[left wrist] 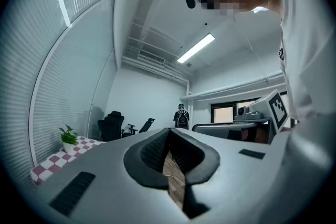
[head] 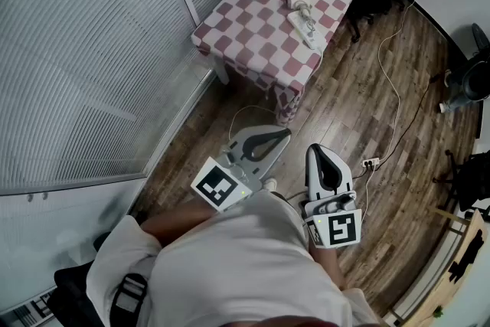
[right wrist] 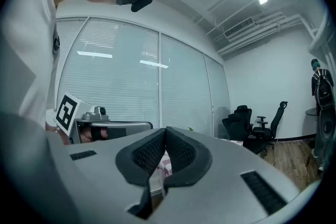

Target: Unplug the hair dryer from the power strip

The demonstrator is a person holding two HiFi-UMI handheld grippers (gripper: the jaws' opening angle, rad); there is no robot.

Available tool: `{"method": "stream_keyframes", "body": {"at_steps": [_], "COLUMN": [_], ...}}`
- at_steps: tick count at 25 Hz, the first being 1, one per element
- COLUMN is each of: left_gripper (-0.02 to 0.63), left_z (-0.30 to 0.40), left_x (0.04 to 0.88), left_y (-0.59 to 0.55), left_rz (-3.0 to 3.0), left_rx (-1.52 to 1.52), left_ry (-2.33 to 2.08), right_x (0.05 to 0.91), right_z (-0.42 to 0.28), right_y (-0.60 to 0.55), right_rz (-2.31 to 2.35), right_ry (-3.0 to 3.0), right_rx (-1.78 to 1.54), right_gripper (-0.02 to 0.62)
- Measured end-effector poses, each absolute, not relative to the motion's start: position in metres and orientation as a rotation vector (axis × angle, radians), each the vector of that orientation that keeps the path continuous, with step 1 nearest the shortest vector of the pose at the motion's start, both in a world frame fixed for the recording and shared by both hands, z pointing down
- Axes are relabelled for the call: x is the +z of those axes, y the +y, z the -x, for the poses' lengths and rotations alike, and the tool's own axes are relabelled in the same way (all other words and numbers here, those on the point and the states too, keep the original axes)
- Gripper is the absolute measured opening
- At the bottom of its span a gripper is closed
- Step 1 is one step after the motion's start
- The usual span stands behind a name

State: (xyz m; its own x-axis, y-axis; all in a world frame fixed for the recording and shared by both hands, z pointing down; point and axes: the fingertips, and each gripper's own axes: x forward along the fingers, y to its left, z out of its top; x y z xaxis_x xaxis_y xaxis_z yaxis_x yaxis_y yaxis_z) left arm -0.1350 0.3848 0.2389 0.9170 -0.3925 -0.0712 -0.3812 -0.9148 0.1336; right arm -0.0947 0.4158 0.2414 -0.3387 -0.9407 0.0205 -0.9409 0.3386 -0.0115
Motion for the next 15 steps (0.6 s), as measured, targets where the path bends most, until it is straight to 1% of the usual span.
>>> {"method": "stream_keyframes", "body": {"at_steps": [15], "left_gripper": [0.031], "left_z": [0.138], "left_x": [0.248], "left_y": [0.358], "left_rz": [-2.945], "left_rx": [-0.137], "left_ry": [-0.553], "right_x": [0.243], "right_z": [0.093], "right_y": [0.386], "right_rz": [-1.866], "right_ry": [-2.573], "right_rx": [0.097], "right_gripper": [0.034]}}
